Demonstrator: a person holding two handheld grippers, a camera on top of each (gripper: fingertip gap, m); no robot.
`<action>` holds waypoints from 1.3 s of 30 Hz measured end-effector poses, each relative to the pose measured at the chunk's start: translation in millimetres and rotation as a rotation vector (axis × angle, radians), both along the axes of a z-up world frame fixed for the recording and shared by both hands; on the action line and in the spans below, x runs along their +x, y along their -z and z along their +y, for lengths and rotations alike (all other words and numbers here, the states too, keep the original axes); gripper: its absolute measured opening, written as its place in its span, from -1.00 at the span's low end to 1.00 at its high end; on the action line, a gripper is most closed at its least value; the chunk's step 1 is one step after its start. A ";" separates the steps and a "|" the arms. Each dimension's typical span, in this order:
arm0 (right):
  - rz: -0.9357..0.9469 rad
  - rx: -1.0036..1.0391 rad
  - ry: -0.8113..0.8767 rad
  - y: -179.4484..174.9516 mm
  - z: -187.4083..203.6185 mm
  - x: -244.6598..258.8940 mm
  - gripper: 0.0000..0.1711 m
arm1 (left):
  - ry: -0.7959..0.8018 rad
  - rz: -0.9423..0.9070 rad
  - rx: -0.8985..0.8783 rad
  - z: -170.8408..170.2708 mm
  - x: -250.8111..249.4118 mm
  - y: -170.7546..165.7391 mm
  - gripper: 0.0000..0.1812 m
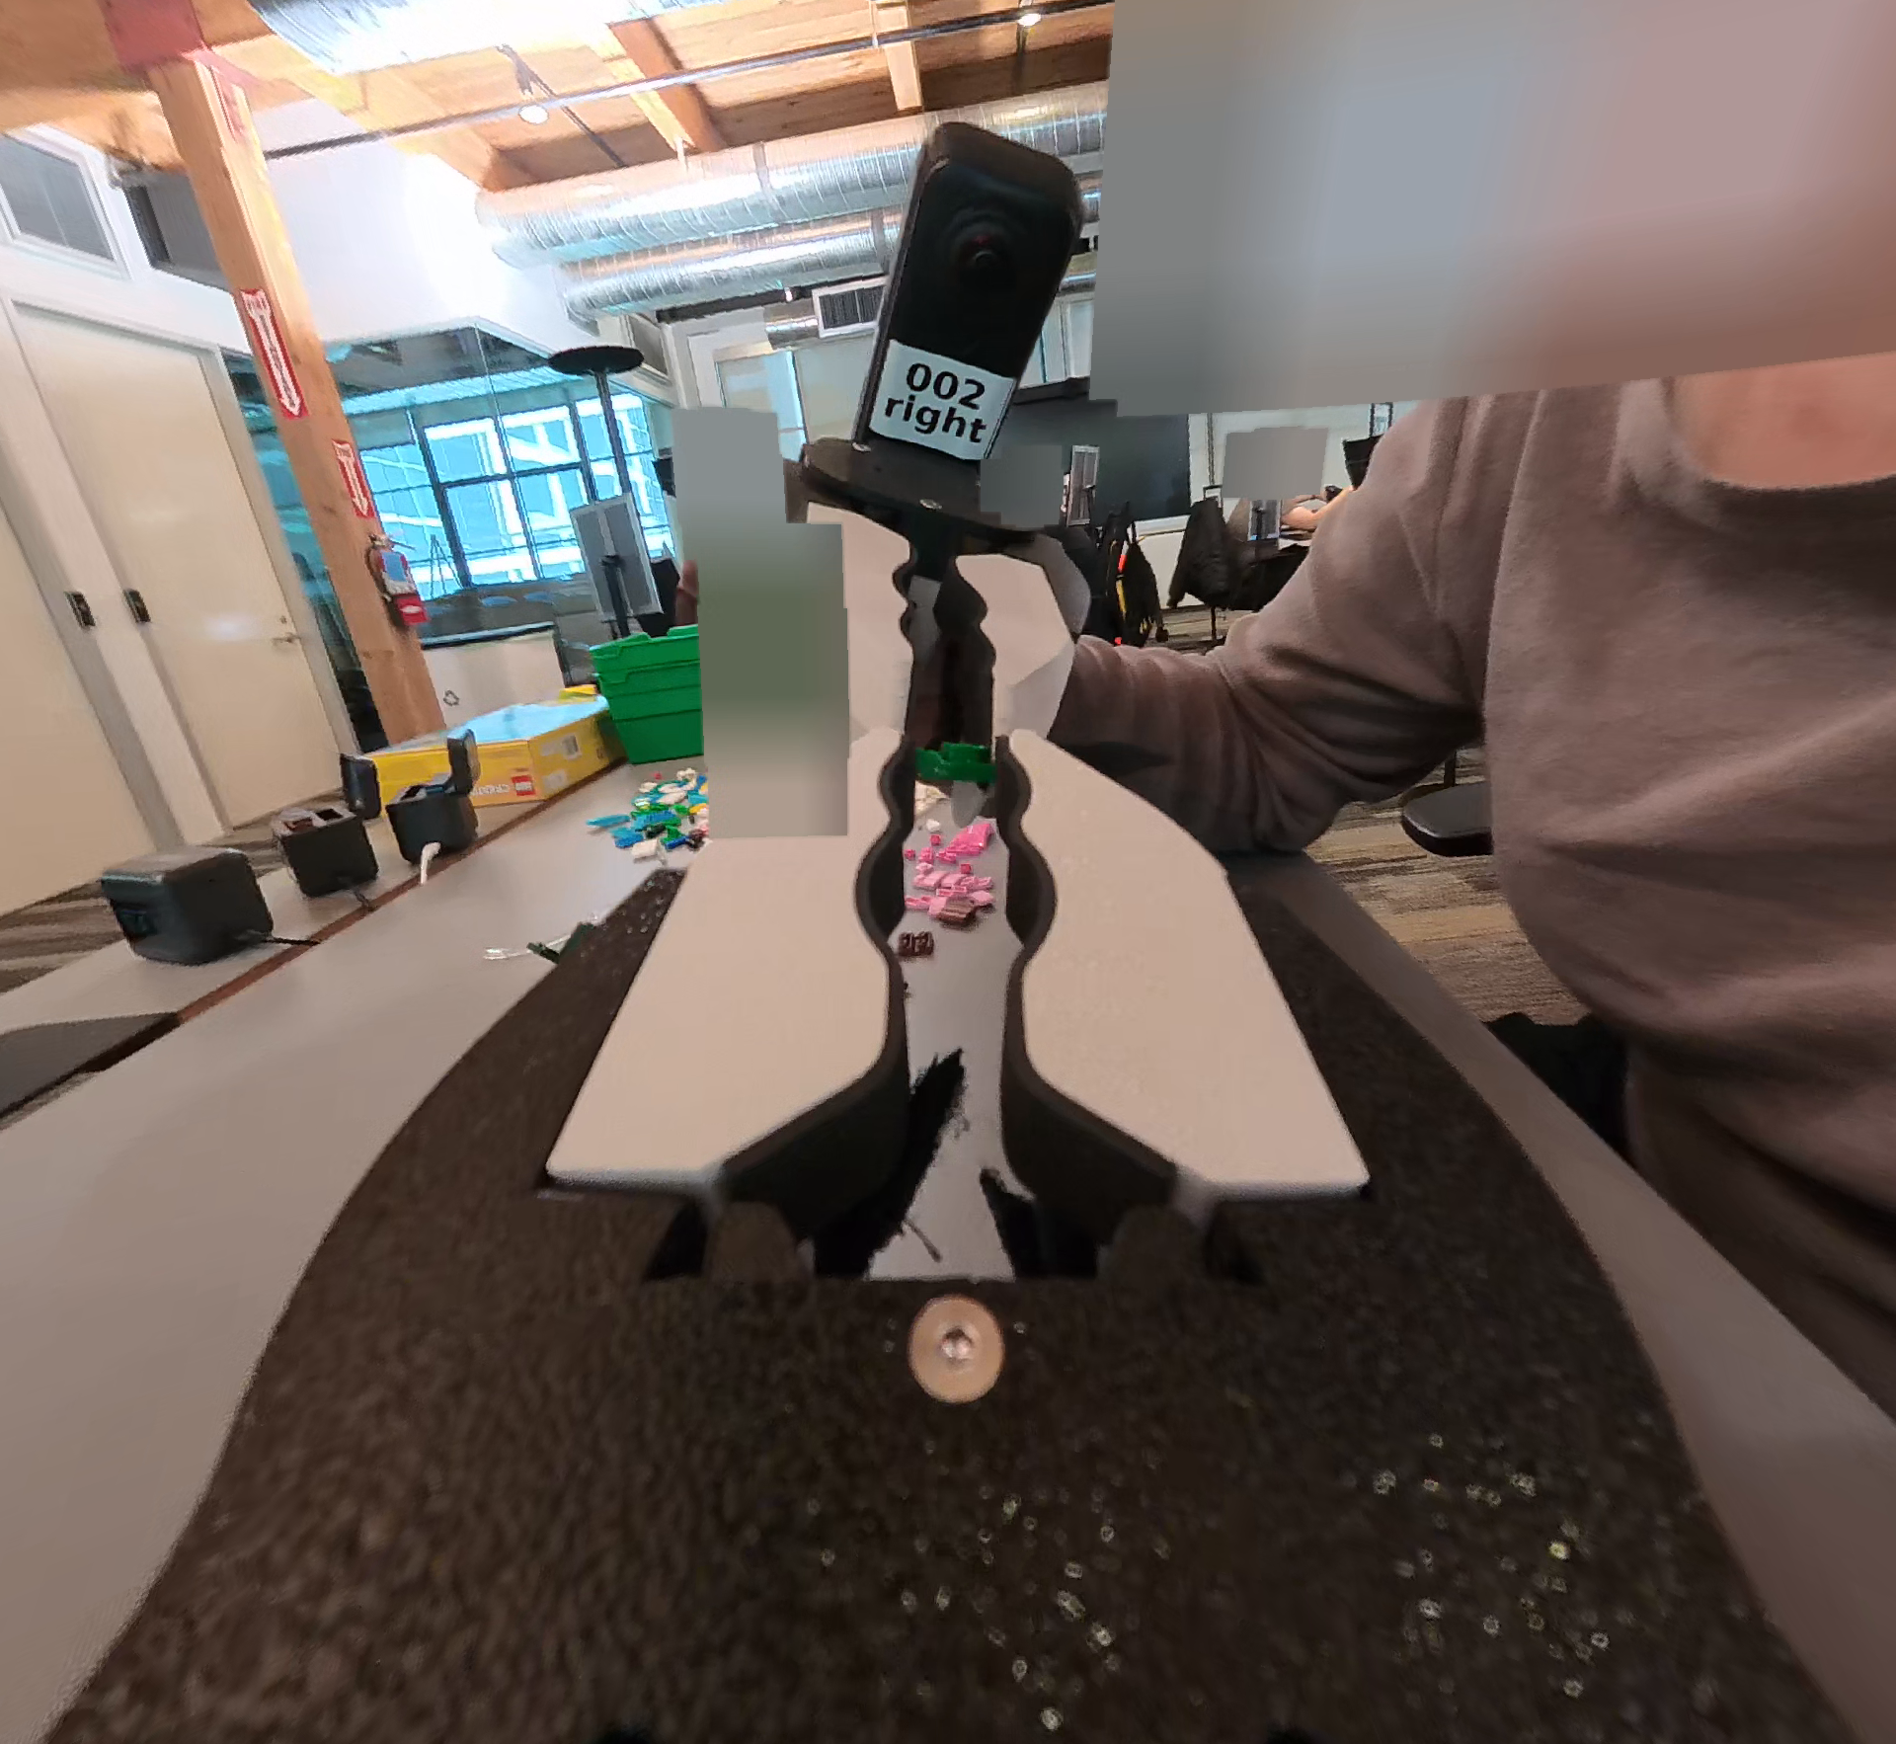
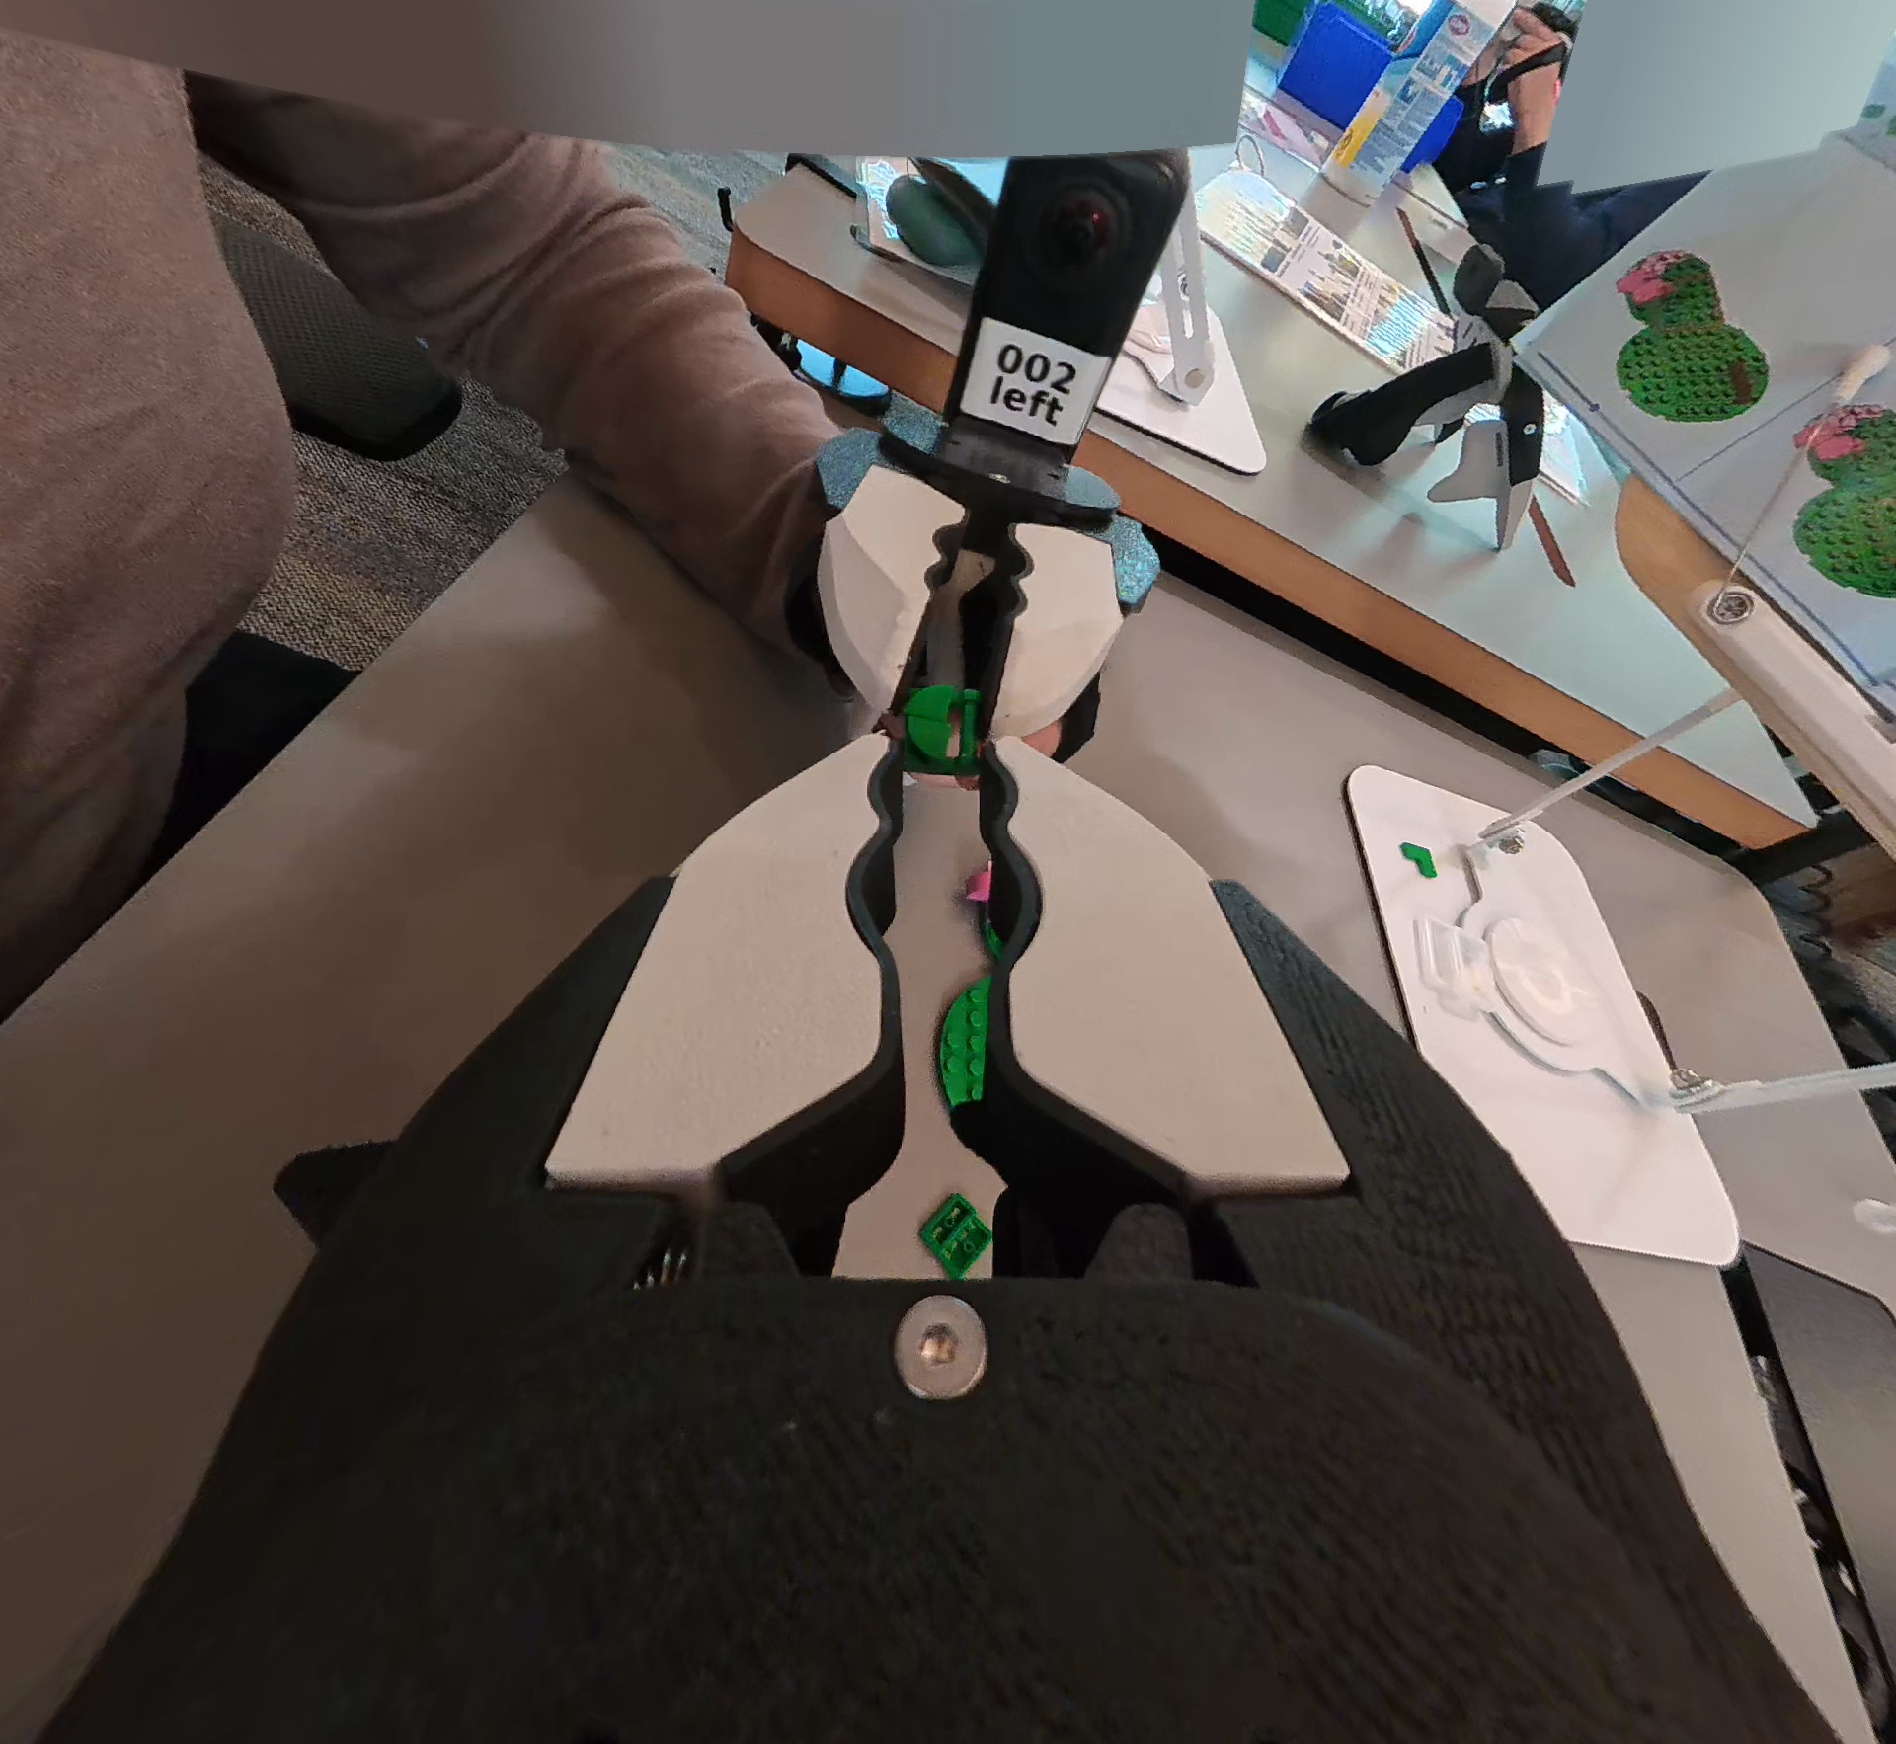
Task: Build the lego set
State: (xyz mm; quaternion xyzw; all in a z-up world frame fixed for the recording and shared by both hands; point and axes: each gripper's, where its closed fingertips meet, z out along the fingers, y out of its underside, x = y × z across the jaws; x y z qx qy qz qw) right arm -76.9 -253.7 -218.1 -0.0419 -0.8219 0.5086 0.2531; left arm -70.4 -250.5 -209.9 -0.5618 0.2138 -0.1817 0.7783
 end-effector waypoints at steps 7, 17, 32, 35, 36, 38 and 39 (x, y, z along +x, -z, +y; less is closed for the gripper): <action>0.007 0.029 0.034 1.9 2.8 -3.8 -0.86 | -0.064 0.059 -0.010 3.3 -3.8 1.9 -0.85; 0.008 0.055 0.085 6.4 8.2 -11.5 -0.86 | -0.170 0.116 -0.022 9.0 -11.2 5.3 -0.85; 0.001 0.090 0.131 13.3 15.7 -19.8 -0.86 | -0.244 0.133 -0.067 16.8 -18.5 12.0 -0.85; 0.000 0.098 0.125 14.3 14.5 -18.8 -0.86 | -0.151 0.040 -0.105 15.5 -17.6 13.6 -0.85; 0.002 0.100 0.126 14.2 14.3 -18.7 -0.86 | -0.129 0.015 -0.111 14.9 -17.6 13.4 -0.85; 0.009 0.120 0.140 14.4 16.3 -19.6 -0.86 | -0.140 0.013 -0.094 13.9 -20.4 11.2 -0.72; 0.017 0.135 0.154 14.4 18.4 -20.8 -0.86 | -0.172 0.047 -0.095 14.8 -23.0 12.1 -0.67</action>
